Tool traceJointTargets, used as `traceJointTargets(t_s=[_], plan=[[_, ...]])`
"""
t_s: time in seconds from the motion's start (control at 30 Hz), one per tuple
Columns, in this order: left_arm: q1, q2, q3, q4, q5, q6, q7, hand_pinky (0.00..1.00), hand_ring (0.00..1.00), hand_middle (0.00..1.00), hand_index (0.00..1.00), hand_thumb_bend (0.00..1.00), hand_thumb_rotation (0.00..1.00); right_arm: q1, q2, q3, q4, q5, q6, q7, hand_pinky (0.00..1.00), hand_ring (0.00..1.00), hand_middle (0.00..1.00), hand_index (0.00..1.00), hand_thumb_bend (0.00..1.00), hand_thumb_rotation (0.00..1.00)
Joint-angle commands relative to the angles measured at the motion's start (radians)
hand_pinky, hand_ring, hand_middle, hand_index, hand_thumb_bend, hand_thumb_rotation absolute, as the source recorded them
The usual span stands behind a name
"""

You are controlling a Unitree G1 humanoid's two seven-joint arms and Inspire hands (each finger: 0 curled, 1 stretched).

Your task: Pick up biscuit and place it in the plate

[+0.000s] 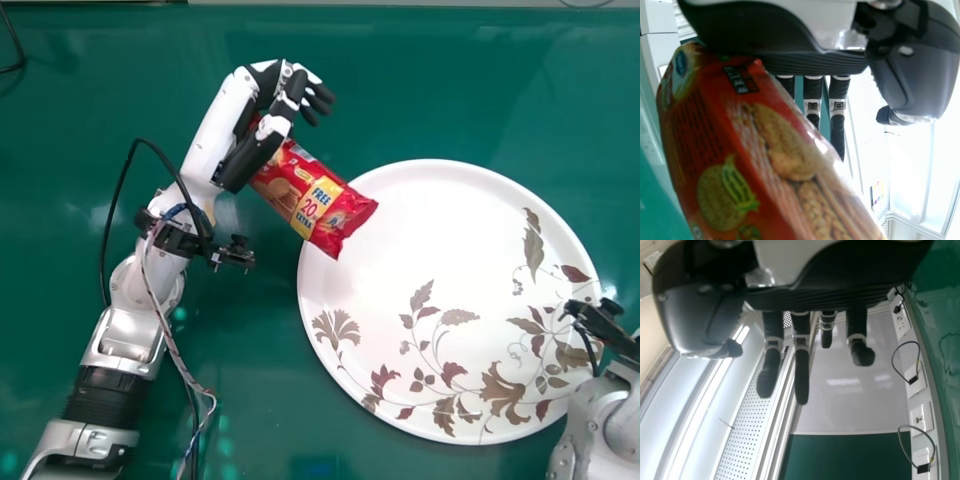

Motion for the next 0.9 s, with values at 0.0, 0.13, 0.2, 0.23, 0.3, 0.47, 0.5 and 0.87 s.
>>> traceJointTargets(t_s=[0.0,0.13,0.2,0.23,0.3,0.47,0.5,0.87], plan=[[-0.006,-0.007,-0.004,-0.03,0.004,-0.008,0.01,0.07,0.41,0.46,0.5,0.49,0.0,0.006,-0.005,0.002,0.011,0.022,-0.026,0.0,0.07,0.43,0.49,0.23,0.52,0.0],[-0.003,-0.008,-0.001,-0.036,-0.001,-0.011,0.006,0.06,0.41,0.46,0.5,0.49,0.0,0.002,-0.004,0.008,0.017,0.033,-0.032,0.0,0.07,0.43,0.49,0.23,0.52,0.0],[-0.003,-0.008,0.0,-0.035,0.004,-0.02,0.009,0.06,0.41,0.46,0.5,0.49,0.0,0.001,0.0,0.01,0.016,0.034,-0.025,-0.005,0.07,0.43,0.49,0.23,0.52,0.0],[-0.003,-0.008,-0.001,-0.036,0.005,-0.025,0.009,0.06,0.41,0.46,0.5,0.49,0.0,-0.001,0.001,0.012,0.016,0.032,-0.023,-0.008,0.07,0.43,0.49,0.23,0.52,0.0],[-0.001,-0.013,-0.014,-0.042,0.007,-0.031,0.002,0.06,0.41,0.47,0.5,0.49,0.0,-0.007,0.004,0.016,0.021,0.032,-0.032,-0.011,0.07,0.43,0.49,0.23,0.52,0.0],[0.002,-0.053,-0.124,-0.039,-0.046,-0.077,-0.097,0.08,0.42,0.47,0.49,0.49,0.0,-0.018,0.024,0.036,0.021,0.003,-0.02,-0.04,0.07,0.43,0.49,0.23,0.52,0.0],[0.007,-0.062,-0.155,-0.039,-0.045,-0.091,-0.117,0.09,0.42,0.47,0.49,0.49,0.0,-0.019,0.027,0.041,0.023,-0.005,-0.019,-0.046,0.08,0.43,0.49,0.23,0.52,0.0],[0.039,-0.097,-0.269,-0.006,-0.072,-0.092,-0.249,0.08,0.41,0.47,0.5,0.49,0.0,-0.008,0.037,0.075,0.014,-0.065,-0.022,-0.095,0.08,0.44,0.48,0.22,0.52,0.0]])
